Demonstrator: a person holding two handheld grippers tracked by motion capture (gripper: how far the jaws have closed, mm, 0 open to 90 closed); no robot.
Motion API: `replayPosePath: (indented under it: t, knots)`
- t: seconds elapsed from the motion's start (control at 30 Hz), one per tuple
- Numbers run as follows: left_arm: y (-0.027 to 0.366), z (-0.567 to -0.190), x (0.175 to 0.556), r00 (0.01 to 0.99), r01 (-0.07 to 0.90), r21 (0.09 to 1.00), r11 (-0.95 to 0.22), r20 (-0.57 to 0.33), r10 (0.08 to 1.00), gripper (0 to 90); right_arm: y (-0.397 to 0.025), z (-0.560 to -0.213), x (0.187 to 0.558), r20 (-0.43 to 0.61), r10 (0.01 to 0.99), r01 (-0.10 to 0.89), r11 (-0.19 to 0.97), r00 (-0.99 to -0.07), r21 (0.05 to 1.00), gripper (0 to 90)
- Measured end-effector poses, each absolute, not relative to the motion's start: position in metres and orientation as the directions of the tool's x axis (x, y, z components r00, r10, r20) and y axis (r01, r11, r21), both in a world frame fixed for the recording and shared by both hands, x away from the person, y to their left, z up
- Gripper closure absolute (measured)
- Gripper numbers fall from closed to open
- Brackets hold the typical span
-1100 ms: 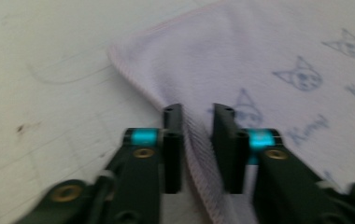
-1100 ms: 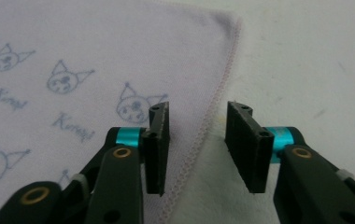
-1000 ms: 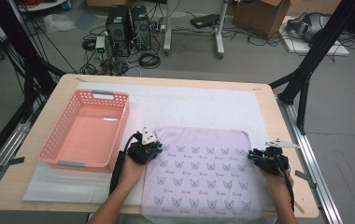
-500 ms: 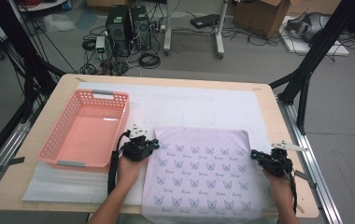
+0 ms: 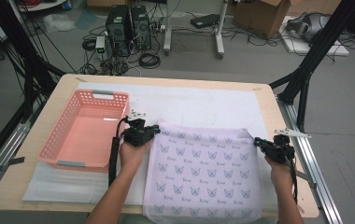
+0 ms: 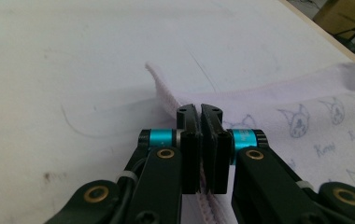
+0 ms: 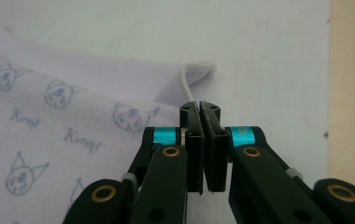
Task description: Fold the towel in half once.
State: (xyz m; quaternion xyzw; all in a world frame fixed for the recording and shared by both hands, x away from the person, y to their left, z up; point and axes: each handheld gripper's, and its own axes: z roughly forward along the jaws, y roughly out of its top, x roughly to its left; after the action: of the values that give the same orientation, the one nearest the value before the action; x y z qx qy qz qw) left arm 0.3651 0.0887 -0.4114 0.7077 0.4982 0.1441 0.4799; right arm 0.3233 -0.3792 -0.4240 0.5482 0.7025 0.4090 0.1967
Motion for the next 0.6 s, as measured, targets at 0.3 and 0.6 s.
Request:
replayPosePath:
  t: [0.3,0.6]
  knots:
    - [0.091,-0.404,0.363,0.495,0.518,0.854,-0.048,-0.253,0.832,86.1,-0.383,-0.408,0.330,0.236,0.922,0.585,-0.012,-0.307,0.811,88.3]
    - [0.096,-0.404,0.330,0.549,0.482,0.872,-0.079,-0.230,0.804,86.0,-0.387,-0.410,0.303,0.264,0.898,0.577,-0.012,-0.353,0.817,87.7]
